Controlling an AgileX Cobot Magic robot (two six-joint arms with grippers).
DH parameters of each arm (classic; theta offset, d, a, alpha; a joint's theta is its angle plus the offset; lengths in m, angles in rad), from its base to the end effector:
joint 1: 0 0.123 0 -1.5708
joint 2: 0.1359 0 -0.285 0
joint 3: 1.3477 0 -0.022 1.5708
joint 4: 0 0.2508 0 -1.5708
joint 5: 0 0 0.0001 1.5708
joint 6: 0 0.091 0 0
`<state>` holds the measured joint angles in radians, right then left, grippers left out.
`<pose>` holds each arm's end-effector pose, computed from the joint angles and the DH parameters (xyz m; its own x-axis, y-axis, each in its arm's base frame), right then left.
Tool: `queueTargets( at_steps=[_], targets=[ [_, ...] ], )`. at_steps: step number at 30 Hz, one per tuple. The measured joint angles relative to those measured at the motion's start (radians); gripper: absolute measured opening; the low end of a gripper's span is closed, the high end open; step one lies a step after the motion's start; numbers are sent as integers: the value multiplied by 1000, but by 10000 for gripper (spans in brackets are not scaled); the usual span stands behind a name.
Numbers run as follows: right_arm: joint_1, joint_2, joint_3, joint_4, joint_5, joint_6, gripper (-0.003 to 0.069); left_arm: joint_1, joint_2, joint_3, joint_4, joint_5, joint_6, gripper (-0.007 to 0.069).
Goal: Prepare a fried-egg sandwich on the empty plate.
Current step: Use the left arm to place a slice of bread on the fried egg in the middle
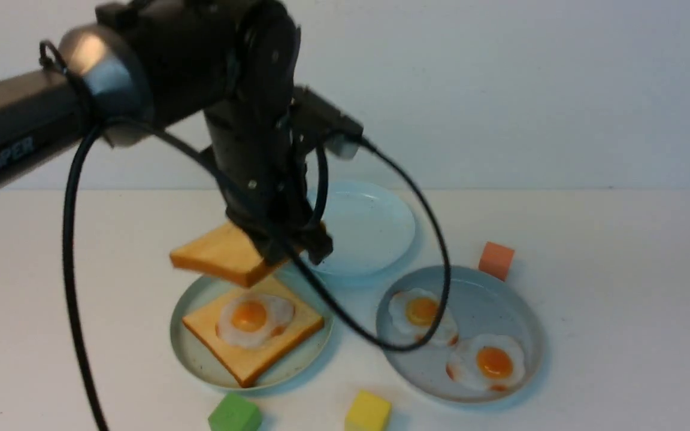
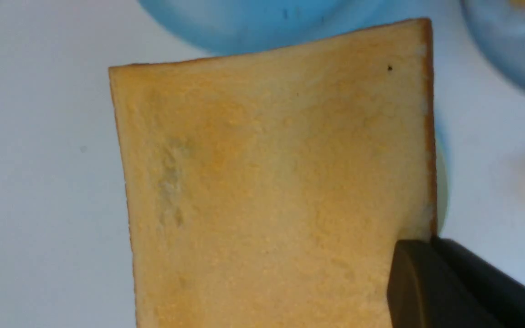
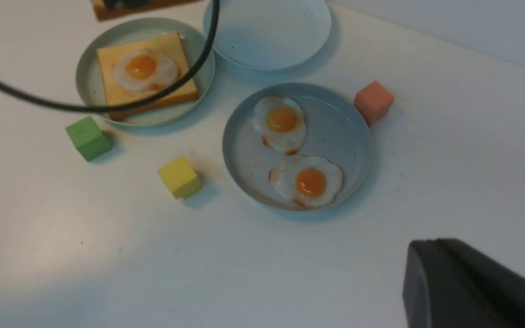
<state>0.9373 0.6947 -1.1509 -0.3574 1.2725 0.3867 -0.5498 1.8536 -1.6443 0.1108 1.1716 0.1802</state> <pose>0.0695 0.0433 0.4259 -0.5381 -0.2967 -0.7889 -0.4805 0.8770 -0.0021 0.3394 -0.1971 0.2876 -0.6894 0.6810 -0.2471 0.6651 0.7301 0.1566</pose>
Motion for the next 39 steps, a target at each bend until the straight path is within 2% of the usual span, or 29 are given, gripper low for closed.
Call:
queueTargets(
  at_steps=[4,13,33,36,39],
  targets=[
    [0,0,0,0,0,0,41,0,-63,228,12,-194,-5,-13],
    [0,0,0,3,-7,0,46,0,-76,404,73,-430,48,-13],
    [0,0,0,3,-53,0,56,0,-6,412,63,-453,48,-10],
    [0,0,0,3,-53,0,57,0,-6,412,38,-453,48,14],
    [0,0,0,3,-53,0,57,0,-6,412,-2,-453,48,71]
  ],
)
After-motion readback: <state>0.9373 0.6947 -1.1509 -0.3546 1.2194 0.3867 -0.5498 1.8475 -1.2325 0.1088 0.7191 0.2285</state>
